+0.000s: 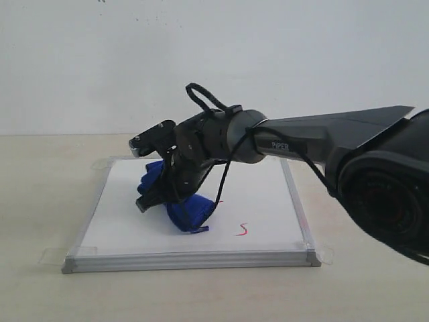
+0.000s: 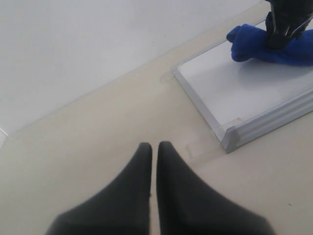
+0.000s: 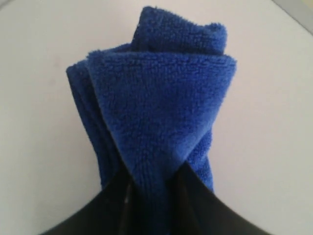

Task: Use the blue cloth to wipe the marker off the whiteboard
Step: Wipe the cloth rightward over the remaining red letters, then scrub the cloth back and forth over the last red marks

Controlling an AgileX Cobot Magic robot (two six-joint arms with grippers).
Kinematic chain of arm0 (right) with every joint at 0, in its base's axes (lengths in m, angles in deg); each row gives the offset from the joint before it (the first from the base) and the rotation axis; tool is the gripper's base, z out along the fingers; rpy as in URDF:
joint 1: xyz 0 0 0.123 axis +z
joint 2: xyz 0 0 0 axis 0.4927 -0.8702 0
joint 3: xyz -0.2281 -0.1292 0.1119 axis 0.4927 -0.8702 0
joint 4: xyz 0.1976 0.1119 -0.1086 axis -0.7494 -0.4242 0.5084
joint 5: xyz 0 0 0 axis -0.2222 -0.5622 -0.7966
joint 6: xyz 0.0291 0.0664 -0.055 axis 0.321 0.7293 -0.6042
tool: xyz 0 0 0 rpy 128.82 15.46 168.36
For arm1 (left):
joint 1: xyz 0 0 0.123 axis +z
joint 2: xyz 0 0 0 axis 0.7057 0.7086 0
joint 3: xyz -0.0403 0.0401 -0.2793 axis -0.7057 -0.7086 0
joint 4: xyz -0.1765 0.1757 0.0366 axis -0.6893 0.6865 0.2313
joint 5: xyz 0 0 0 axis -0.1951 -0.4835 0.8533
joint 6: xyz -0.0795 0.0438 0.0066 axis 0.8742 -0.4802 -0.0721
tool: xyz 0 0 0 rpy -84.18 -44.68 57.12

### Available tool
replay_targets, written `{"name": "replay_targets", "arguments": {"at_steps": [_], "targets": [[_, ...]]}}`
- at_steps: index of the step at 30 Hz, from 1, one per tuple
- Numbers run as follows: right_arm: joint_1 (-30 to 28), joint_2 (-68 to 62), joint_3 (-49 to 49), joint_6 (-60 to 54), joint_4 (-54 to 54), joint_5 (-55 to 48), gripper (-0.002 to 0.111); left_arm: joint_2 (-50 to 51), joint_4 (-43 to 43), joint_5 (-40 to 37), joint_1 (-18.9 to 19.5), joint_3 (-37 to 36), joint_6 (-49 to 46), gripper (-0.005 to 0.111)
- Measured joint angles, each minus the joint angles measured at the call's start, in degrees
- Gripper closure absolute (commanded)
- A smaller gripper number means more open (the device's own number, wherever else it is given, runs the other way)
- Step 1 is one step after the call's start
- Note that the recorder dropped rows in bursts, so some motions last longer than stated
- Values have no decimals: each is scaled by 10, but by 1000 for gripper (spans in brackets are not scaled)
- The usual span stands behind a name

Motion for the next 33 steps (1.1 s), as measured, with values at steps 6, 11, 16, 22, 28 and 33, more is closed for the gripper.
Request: {"name": "replay_targets", "arguments": {"at_steps": [6, 11, 16, 22, 28, 33], "targets": [[-44, 4, 1, 78, 54, -57, 109, 0, 0, 0, 0, 0, 0, 103], [-71, 5, 1, 203, 62, -66, 109, 0, 0, 0, 0, 0, 0, 103], [-28, -8, 1, 59, -110, 45, 109, 0, 0, 0, 0, 0, 0, 103], [20, -25, 6, -22, -86, 67, 109, 0, 0, 0, 0, 0, 0, 103], [-41, -11, 10, 164, 75, -41, 109, 0, 0, 0, 0, 0, 0, 103], [-68, -3, 10, 213, 129, -85, 109, 0, 0, 0, 0, 0, 0, 103]]}}
